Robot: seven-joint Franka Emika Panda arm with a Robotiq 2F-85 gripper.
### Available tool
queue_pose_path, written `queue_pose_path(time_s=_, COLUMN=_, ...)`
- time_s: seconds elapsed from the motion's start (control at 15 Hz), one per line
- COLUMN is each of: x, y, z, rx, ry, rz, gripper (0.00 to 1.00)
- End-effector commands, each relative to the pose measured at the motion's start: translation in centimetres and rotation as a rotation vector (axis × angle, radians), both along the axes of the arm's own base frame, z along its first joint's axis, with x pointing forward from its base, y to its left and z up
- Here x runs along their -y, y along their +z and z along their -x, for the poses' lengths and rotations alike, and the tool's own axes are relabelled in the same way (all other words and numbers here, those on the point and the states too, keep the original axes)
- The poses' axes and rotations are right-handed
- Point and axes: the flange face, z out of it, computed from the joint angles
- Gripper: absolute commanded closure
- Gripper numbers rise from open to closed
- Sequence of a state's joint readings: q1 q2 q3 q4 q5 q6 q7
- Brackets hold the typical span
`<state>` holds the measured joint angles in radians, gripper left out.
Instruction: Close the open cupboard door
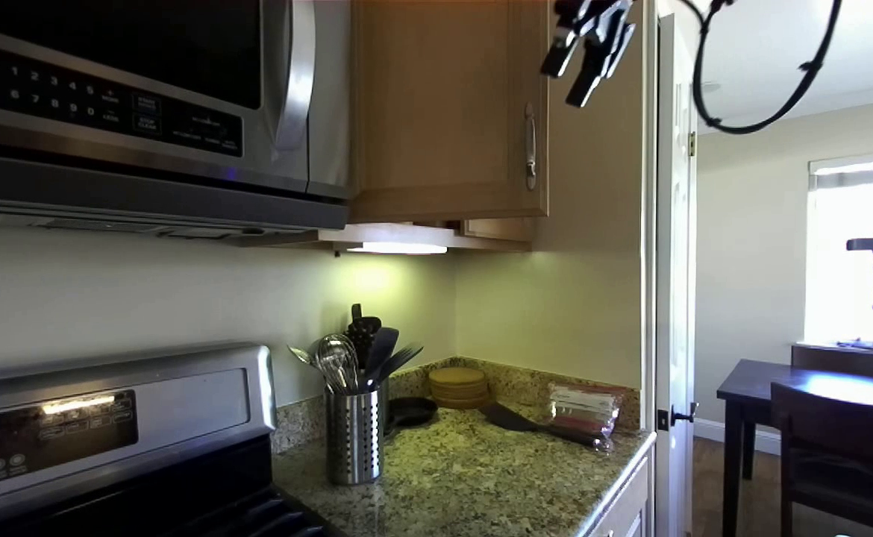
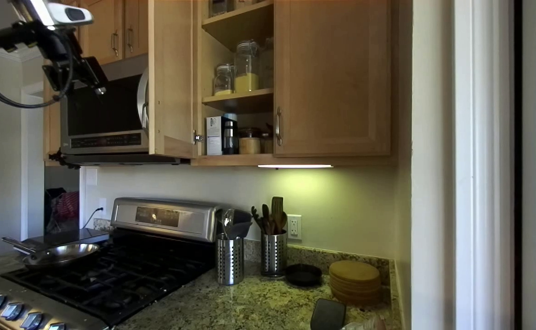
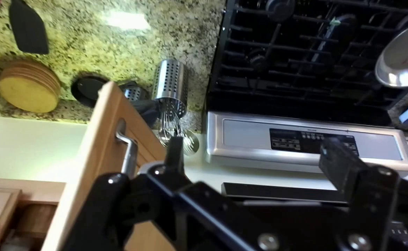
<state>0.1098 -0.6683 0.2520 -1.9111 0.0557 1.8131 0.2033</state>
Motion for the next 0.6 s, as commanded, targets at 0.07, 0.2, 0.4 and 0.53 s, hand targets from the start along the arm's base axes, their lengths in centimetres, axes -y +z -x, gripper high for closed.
queue_pose_path(time_s=0.07, x=-2.3, y=-1.2, z=-6.7, rx=0.081, ry=0.090, rz=-0.031, gripper=0.00)
queue_pose_path(time_s=0.2, x=-2.5, y=-1.1, z=-8.4, rx=0.102, ry=0.104, rz=-0.040, gripper=0.03)
queue_pose_path(time_s=0.4, x=-2.3, y=-0.1, z=-9.6, rx=0.132, ry=0.101, rz=-0.047, gripper=0.29)
queue_pose_path(time_s=0.53, x=-1.7, y=1.0, z=-9.9, rx=0.160, ry=0.076, rz=-0.035, gripper=0.42)
